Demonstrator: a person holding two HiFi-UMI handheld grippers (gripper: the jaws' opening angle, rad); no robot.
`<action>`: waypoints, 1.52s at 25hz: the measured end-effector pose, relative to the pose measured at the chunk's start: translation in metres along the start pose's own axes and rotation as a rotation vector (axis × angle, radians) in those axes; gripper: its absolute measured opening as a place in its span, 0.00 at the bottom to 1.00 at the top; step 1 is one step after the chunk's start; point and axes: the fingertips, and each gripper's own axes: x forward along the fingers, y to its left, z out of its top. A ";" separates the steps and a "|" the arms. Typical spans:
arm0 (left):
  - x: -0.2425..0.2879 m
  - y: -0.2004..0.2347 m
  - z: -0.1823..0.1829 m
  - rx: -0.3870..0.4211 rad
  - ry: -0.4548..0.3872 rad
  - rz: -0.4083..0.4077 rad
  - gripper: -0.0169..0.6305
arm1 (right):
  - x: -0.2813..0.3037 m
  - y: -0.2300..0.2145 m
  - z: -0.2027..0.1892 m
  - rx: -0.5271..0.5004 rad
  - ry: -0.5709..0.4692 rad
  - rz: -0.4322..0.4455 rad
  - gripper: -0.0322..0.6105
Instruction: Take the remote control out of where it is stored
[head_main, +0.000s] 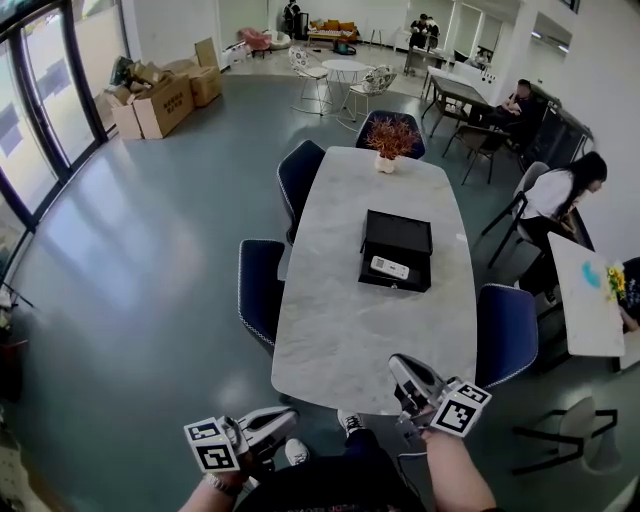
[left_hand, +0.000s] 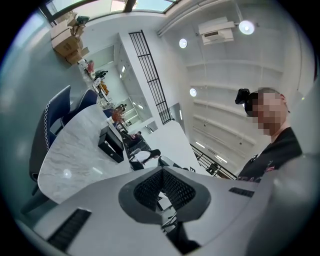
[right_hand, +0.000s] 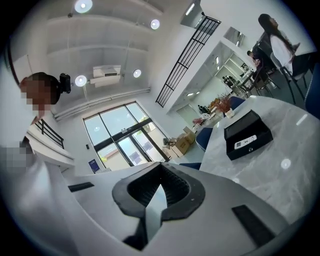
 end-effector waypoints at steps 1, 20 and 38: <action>0.004 0.000 0.002 0.003 -0.010 0.005 0.04 | 0.001 -0.006 0.009 -0.018 0.006 -0.006 0.06; 0.076 0.029 0.021 -0.002 -0.120 0.136 0.03 | 0.049 -0.198 0.123 -0.198 0.214 -0.193 0.06; 0.104 0.057 0.016 -0.052 -0.198 0.288 0.03 | 0.126 -0.385 0.127 -0.330 0.717 -0.304 0.06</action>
